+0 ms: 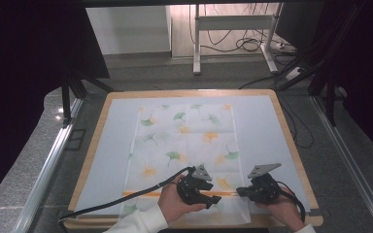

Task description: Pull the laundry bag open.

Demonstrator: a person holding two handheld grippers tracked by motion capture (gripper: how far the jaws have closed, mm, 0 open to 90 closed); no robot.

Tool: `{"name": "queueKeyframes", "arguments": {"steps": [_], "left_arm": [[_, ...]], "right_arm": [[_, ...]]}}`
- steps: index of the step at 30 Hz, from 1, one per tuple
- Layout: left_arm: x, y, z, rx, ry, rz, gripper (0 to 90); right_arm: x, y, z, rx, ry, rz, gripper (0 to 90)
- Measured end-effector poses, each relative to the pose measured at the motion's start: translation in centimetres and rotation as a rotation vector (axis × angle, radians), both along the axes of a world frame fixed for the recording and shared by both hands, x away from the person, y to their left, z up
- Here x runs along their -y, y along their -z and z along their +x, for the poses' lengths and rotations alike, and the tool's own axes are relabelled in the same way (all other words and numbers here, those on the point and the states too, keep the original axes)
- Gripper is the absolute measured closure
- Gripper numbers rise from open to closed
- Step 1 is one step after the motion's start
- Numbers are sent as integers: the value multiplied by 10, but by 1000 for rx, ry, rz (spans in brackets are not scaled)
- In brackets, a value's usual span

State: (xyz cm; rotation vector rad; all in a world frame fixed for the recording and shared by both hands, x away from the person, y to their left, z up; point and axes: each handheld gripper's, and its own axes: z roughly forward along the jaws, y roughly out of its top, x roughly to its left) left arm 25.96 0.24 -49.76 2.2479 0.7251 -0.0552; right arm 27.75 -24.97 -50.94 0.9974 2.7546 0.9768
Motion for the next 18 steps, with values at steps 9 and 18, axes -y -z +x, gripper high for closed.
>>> {"name": "queueKeyframes", "arguments": {"steps": [9, 18], "left_arm": [[14, 8, 0, 20, 9, 42, 517], [40, 6, 6, -3, 25, 31, 554]], "right_arm": [[0, 1, -1, 8, 8, 3, 893], [1, 2, -2, 9, 10, 7, 893]]}}
